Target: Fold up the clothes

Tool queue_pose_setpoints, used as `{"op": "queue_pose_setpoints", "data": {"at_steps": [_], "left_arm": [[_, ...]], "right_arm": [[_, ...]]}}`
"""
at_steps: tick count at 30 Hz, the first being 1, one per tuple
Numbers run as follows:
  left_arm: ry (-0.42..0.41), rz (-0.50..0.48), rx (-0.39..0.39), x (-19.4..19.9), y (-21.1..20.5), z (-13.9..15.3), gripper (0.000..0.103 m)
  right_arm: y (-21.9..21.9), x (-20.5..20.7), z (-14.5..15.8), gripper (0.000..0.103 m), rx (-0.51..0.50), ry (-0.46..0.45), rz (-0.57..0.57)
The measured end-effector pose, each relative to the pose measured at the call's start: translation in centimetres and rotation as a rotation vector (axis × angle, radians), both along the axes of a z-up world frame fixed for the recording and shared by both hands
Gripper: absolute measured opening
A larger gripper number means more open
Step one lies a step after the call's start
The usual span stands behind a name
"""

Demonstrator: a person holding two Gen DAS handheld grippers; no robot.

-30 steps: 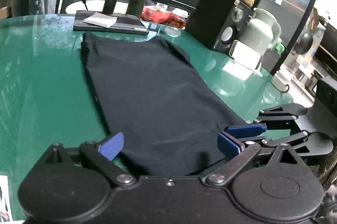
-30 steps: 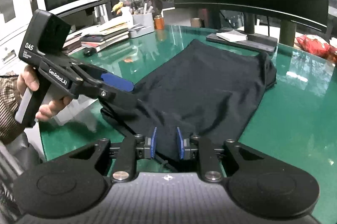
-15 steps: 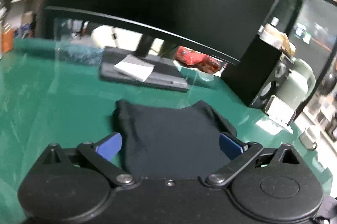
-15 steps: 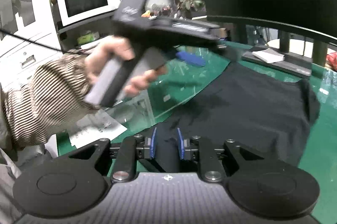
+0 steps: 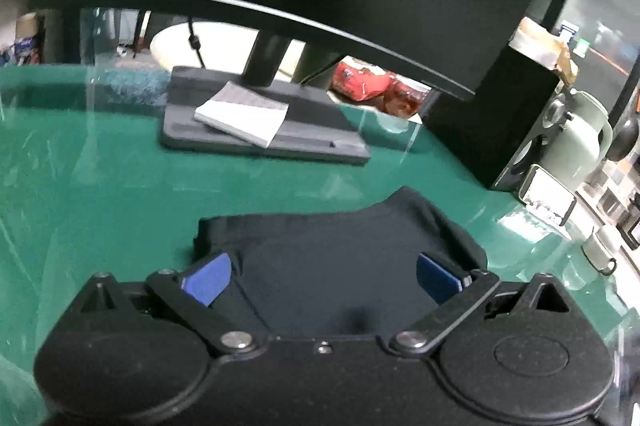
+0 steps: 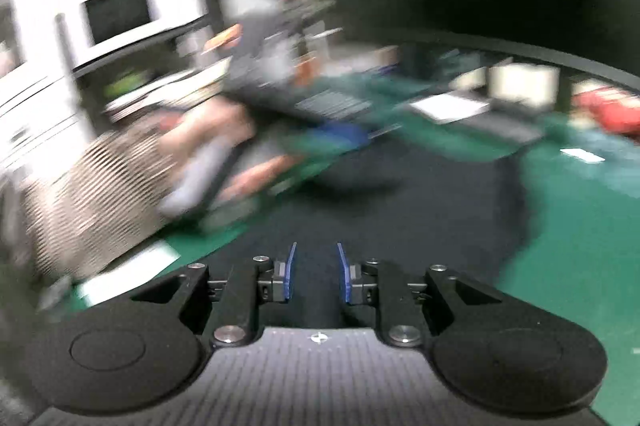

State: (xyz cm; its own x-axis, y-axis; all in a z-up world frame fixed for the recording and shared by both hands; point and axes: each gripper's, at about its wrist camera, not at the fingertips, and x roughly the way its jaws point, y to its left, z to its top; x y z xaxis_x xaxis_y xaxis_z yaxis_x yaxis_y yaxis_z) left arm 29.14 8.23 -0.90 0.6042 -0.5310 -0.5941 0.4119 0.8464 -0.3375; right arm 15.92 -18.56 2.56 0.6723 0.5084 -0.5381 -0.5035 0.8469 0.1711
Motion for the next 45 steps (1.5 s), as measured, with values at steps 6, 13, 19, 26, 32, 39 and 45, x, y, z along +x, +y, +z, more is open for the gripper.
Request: {"op": "queue_pose_setpoints", "data": {"at_steps": [6,13,19,26,32,39,45], "left_arm": [[0.003,-0.020,0.022,0.6,-0.4,-0.5,0.100],[-0.014,-0.048,0.052,0.4,-0.8,-0.8,0.102],[-0.023,-0.059,0.066,0.4,-0.9,-0.9,0.102],[-0.036,-0.072,0.076,0.4,-0.9,-1.0,0.102],[-0.047,-0.060,0.081,0.2,-0.9,-1.0,0.102],[-0.105,-0.095,0.106,-0.9,-2.0,-0.1,0.102],[-0.062,-0.076,0.141,-0.4,-2.0,-0.8,0.102]], "right_arm": [[-1.4,6.8,-1.8,0.013,-0.090,0.013,-0.196],[1.4,11.0,-4.6,0.013,-0.098,0.051,-0.159],[1.1,12.8,-5.3,0.010,-0.106,0.060,-0.198],[-0.1,13.5,-5.7,0.003,-0.066,0.070,-0.229],[-0.1,13.6,-5.8,0.003,-0.070,0.064,-0.228],[1.2,12.2,-4.7,0.007,-0.063,0.017,-0.143],[1.5,12.7,-5.5,0.007,-0.134,0.027,-0.165]]}}
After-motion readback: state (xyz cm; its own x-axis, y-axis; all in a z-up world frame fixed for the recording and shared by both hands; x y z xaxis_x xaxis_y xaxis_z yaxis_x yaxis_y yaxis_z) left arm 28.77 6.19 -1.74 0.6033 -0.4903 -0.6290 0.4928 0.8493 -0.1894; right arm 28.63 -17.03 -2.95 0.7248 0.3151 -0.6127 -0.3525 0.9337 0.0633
